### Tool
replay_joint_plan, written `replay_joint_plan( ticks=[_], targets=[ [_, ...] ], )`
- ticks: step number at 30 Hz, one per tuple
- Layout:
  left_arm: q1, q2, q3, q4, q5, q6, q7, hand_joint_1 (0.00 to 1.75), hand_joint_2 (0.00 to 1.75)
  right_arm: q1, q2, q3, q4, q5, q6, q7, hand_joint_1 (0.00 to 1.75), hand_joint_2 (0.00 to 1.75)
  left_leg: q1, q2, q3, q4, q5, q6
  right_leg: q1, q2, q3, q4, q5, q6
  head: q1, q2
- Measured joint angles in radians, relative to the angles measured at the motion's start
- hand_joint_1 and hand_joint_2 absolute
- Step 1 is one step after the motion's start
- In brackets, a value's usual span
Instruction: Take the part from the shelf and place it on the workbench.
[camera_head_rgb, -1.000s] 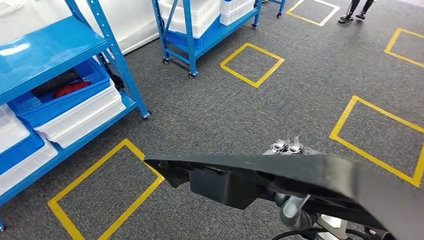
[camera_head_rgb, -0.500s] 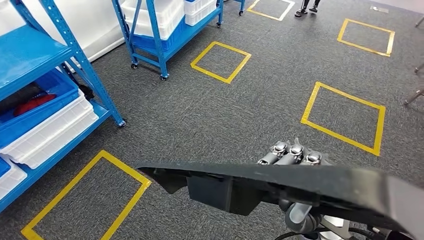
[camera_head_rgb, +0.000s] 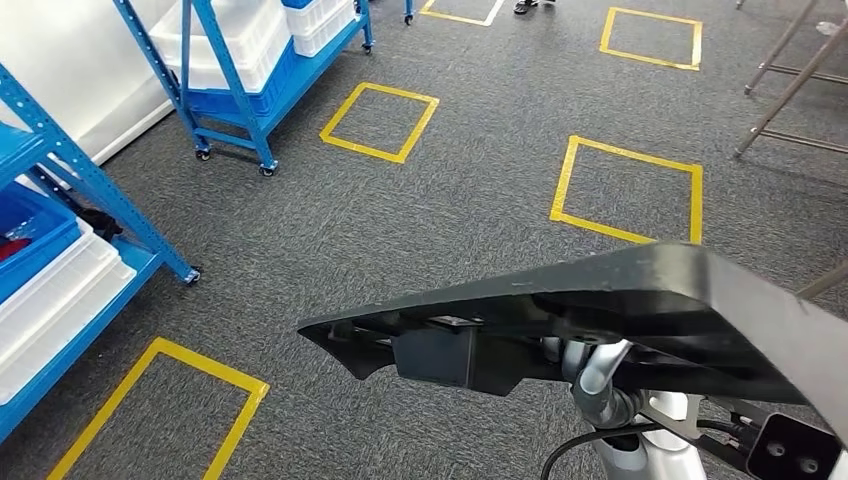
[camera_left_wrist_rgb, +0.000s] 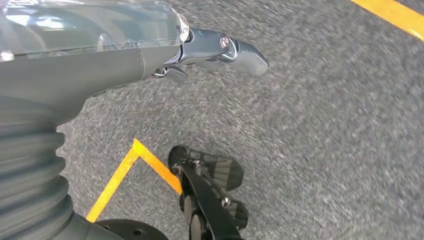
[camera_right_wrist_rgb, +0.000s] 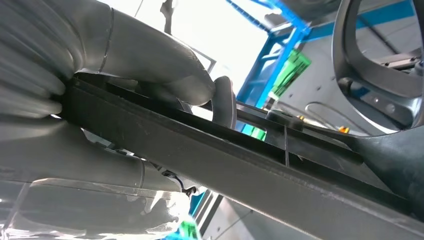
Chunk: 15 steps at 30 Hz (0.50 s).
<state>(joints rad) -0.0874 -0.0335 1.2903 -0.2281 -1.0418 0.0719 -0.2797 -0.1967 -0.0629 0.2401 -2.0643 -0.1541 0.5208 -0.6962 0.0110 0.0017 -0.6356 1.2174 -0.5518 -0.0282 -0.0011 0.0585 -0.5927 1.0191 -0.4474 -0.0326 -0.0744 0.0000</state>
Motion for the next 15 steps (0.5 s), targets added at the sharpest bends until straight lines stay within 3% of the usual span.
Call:
replay_joint_plan(
  ticks=[2, 4, 6, 7, 9, 10, 12, 13, 14, 15],
  targets=[
    [-0.001, 0.0, 0.0, 0.0, 0.0, -0.002, 0.0, 0.0, 1.75, -0.001, 0.0, -0.004, 0.005, 0.002, -0.006, 0.0, 1.75, 1.75, 0.004, -0.041, 0.059, -0.137, 0.059, 0.005, -0.001, 0.025, -0.003, 0.008, -0.002, 0.006, 0.0, 0.0],
    [0.0, 0.0, 0.0, 0.0, 0.0, -0.007, 0.0, 0.0, 1.75, -0.001, -0.001, -0.007, 0.011, 0.013, -0.026, 0.0, 1.75, 1.75, 0.003, -0.072, 0.085, -0.197, 0.071, 0.01, -0.004, 0.046, -0.012, 0.011, 0.0, 0.018, 0.0, 0.0],
    [-0.002, 0.0, 0.0, 0.0, 0.003, -0.011, 0.0, 0.0, 1.75, 0.001, -0.003, -0.011, 0.017, 0.027, -0.047, 0.0, 1.75, 1.75, 0.002, -0.059, 0.087, -0.205, 0.074, 0.019, -0.007, 0.065, -0.018, 0.009, 0.007, 0.033, 0.0, 0.0],
    [-0.003, -0.001, 0.0, 0.0, 0.003, -0.013, 0.0, 0.0, 1.75, 0.002, -0.005, -0.014, 0.02, 0.033, -0.055, 0.0, 1.75, 1.75, 0.003, -0.048, 0.088, -0.211, 0.079, 0.026, -0.007, 0.058, -0.022, 0.013, 0.004, 0.038, 0.0, 0.0],
    [-0.005, -0.001, 0.0, 0.0, 0.004, -0.015, 0.0, 0.0, 1.75, 0.003, -0.01, -0.019, 0.025, 0.043, -0.067, 0.0, 1.75, 1.75, 0.005, -0.024, 0.091, -0.222, 0.086, 0.04, -0.004, 0.012, -0.05, 0.07, -0.032, 0.046, 0.0, 0.0],
    [-0.004, -0.002, 0.0, 0.0, 0.005, -0.016, -0.001, 0.0, 1.75, 0.004, -0.012, -0.022, 0.029, 0.045, -0.07, 0.0, 1.75, 1.75, 0.003, -0.011, 0.091, -0.223, 0.087, 0.044, -0.005, -0.018, -0.078, 0.129, -0.064, 0.049, 0.0, 0.0],
    [0.0, -0.002, 0.0, 0.0, 0.006, -0.018, 0.0, 0.0, 1.75, 0.009, -0.015, -0.025, 0.037, 0.041, -0.073, 0.0, 1.75, 1.75, -0.002, 0.015, 0.09, -0.223, 0.086, 0.047, -0.01, -0.045, -0.139, 0.254, -0.117, 0.055, 0.0, 0.0],
    [0.001, -0.002, 0.0, 0.0, 0.007, -0.018, -0.001, 0.0, 1.75, 0.012, -0.017, -0.027, 0.042, 0.033, -0.071, 0.0, 1.75, 1.75, -0.003, 0.028, 0.089, -0.222, 0.086, 0.047, -0.012, -0.049, -0.153, 0.284, -0.12, 0.057, 0.0, 0.0],
    [0.001, -0.002, 0.0, 0.0, 0.008, -0.019, -0.001, 0.0, 1.75, 0.014, -0.018, -0.03, 0.046, 0.021, -0.068, 0.0, 1.75, 1.75, -0.004, 0.04, 0.089, -0.222, 0.085, 0.046, -0.014, -0.053, -0.147, 0.274, -0.104, 0.058, 0.0, 0.0],
    [0.0, -0.003, 0.0, 0.0, 0.008, -0.02, -0.004, 0.0, 1.75, 0.015, -0.019, -0.033, 0.051, 0.007, -0.064, 0.0, 1.75, 1.75, -0.004, 0.051, 0.09, -0.222, 0.084, 0.045, -0.014, -0.061, -0.121, 0.225, -0.075, 0.058, 0.0, 0.0]
  ],
)
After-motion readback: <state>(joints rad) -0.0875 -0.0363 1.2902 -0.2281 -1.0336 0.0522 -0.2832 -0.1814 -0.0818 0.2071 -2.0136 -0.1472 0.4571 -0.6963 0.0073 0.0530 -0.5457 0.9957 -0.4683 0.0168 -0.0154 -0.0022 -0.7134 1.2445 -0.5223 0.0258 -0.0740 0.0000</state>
